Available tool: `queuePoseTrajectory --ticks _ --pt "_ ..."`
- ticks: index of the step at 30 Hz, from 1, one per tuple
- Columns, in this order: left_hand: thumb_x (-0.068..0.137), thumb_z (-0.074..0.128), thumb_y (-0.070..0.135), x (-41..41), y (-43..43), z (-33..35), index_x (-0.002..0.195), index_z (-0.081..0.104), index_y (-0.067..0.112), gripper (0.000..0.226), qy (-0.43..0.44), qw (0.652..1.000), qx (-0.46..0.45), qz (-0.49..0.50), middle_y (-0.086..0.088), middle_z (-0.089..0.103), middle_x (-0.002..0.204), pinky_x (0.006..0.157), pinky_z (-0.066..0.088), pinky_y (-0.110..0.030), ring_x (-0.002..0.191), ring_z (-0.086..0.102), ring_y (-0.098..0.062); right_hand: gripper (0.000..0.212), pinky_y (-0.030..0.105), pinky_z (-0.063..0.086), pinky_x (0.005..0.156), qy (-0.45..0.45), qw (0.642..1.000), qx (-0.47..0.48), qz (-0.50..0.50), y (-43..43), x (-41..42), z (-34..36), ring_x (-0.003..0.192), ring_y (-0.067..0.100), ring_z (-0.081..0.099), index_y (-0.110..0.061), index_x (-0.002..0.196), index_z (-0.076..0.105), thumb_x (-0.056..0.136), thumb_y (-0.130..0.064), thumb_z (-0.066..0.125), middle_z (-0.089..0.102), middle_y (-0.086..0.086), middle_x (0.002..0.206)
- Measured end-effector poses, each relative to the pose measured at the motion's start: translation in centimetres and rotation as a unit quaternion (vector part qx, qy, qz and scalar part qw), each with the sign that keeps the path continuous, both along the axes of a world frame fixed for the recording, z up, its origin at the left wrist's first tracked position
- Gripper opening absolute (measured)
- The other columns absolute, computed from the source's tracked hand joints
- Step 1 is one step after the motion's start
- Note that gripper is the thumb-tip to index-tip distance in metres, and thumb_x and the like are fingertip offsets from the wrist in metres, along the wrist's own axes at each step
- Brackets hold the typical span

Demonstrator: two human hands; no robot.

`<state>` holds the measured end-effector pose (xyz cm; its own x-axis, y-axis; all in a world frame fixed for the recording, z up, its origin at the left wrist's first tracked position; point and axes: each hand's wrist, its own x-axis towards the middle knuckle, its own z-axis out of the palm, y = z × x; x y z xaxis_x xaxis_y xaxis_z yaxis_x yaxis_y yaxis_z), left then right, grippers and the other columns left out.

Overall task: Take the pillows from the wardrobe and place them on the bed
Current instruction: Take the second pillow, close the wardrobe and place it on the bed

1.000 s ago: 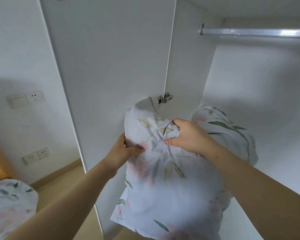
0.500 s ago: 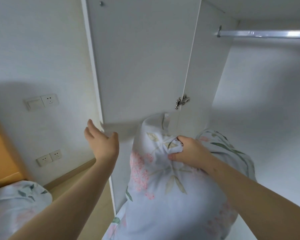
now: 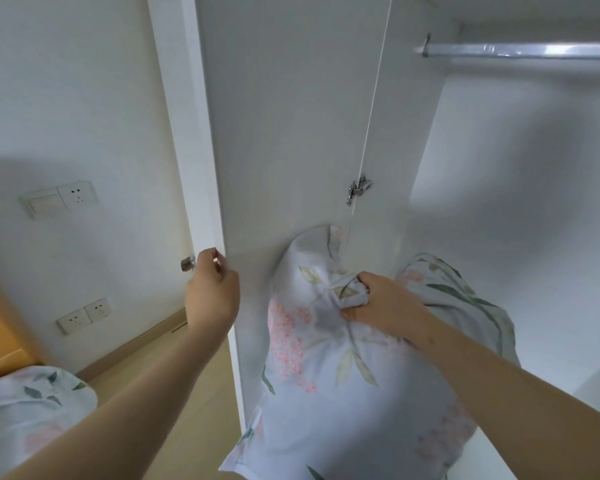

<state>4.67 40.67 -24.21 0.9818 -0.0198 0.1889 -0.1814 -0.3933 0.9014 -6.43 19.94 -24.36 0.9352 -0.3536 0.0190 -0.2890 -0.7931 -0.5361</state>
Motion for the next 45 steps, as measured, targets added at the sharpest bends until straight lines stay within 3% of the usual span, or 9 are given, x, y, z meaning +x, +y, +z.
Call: queuePoseTrajectory --ticks 7,14,21,26,31,34,38,42,45 --pt "0.079 0.042 0.005 -4.7 -1.8 -0.8 0.089 0.042 0.014 0.014 -0.048 0.998 0.038 -0.033 -0.002 0.056 0.066 0.056 0.035 -0.034 0.064 0.052 -0.033 0.048 0.032 0.045 0.089 0.037 0.999 -0.022 -0.033 -1.8 -3.0 -0.2 0.109 0.021 0.057 -0.022 0.121 0.051 0.079 -0.038 0.067 0.06 -0.001 0.122" --pt "0.091 0.048 0.023 -10.7 -5.0 -1.2 0.116 0.044 0.016 0.026 -0.083 0.987 0.048 -0.133 0.006 0.064 0.105 0.081 0.047 -0.036 0.1 0.063 -0.023 0.046 0.036 0.046 0.092 0.072 0.995 -0.037 -0.056 -2.9 -7.7 -0.2 0.111 0.026 0.057 -0.019 0.123 0.049 0.082 -0.037 0.063 0.06 0.004 0.124" --pt "0.094 0.04 0.039 -15.1 -10.3 -1.8 0.132 0.018 0.042 0.044 -0.106 0.974 0.099 -0.172 0.016 0.059 0.118 0.07 0.041 -0.029 0.099 0.062 -0.012 0.047 0.029 0.043 0.08 0.067 0.989 -0.033 -0.13 -5.6 -14.2 0.7 0.107 0.024 0.058 -0.021 0.119 0.052 0.079 -0.039 0.067 0.061 0.003 0.121" --pt "0.089 0.055 0.025 -16.5 -13.0 0.3 0.139 0.027 0.026 0.057 -0.163 0.957 0.035 -0.238 0.005 0.042 0.14 0.088 0.05 -0.04 0.122 0.048 -0.017 0.046 0.028 0.042 0.076 0.052 0.985 -0.04 -0.159 -7.4 -17.4 2.0 0.103 0.023 0.059 -0.019 0.116 0.054 0.078 -0.038 0.069 0.063 0.004 0.118" --pt "0.091 0.051 0.019 -15.4 -15.9 8.8 0.133 0.039 0.017 0.044 -0.278 0.925 -0.053 -0.255 -0.004 0.039 0.14 0.079 0.048 -0.027 0.108 0.055 -0.015 0.046 0.036 0.048 0.088 0.036 0.98 -0.054 -0.186 -10.1 -19.4 4.9 0.104 0.024 0.058 -0.021 0.114 0.054 0.075 -0.04 0.07 0.062 0.004 0.117" --pt "0.091 0.047 0.015 -14.2 -18.2 12.4 0.135 0.036 0.015 0.045 -0.337 0.893 -0.02 -0.299 -0.008 0.038 0.14 0.083 0.041 -0.022 0.113 0.053 -0.022 0.041 0.033 0.047 0.084 0.025 0.979 -0.07 -0.188 -11.2 -19.8 6.2 0.099 0.022 0.058 -0.021 0.108 0.056 0.074 -0.038 0.071 0.063 0.004 0.114" --pt "0.091 0.047 0.017 -13.3 -20.6 13.9 0.137 0.03 0.016 0.049 -0.286 0.895 0.032 -0.341 -0.011 0.042 0.138 0.085 0.039 -0.028 0.11 0.055 -0.03 0.043 0.033 0.047 0.083 0.025 0.978 -0.091 -0.185 -12.1 -20.1 7.2 0.099 0.023 0.059 -0.019 0.109 0.057 0.073 -0.038 0.072 0.063 0.004 0.112" --pt "0.09 0.052 0.022 -13.6 -21.8 14.3 0.141 0.026 0.017 0.058 -0.324 0.881 0.018 -0.344 -0.008 0.033 0.147 0.103 0.04 -0.038 0.129 0.04 -0.027 0.048 0.034 0.049 0.083 0.025 0.973 -0.102 -0.205 -13.4 -21.1 7.2 0.1 0.024 0.059 -0.018 0.111 0.057 0.072 -0.041 0.073 0.064 0.005 0.113" --pt "0.09 0.053 0.028 -14.3 -22.6 14.7 0.147 0.008 0.018 0.072 -0.323 0.861 0.055 -0.388 -0.005 0.011 0.157 0.118 0.017 -0.04 0.144 0.012 -0.023 0.046 0.032 0.047 0.08 0.026 0.973 -0.095 -0.21 -14.2 -21.5 7.2 0.097 0.021 0.058 -0.02 0.111 0.056 0.073 -0.041 0.072 0.063 0.004 0.114"
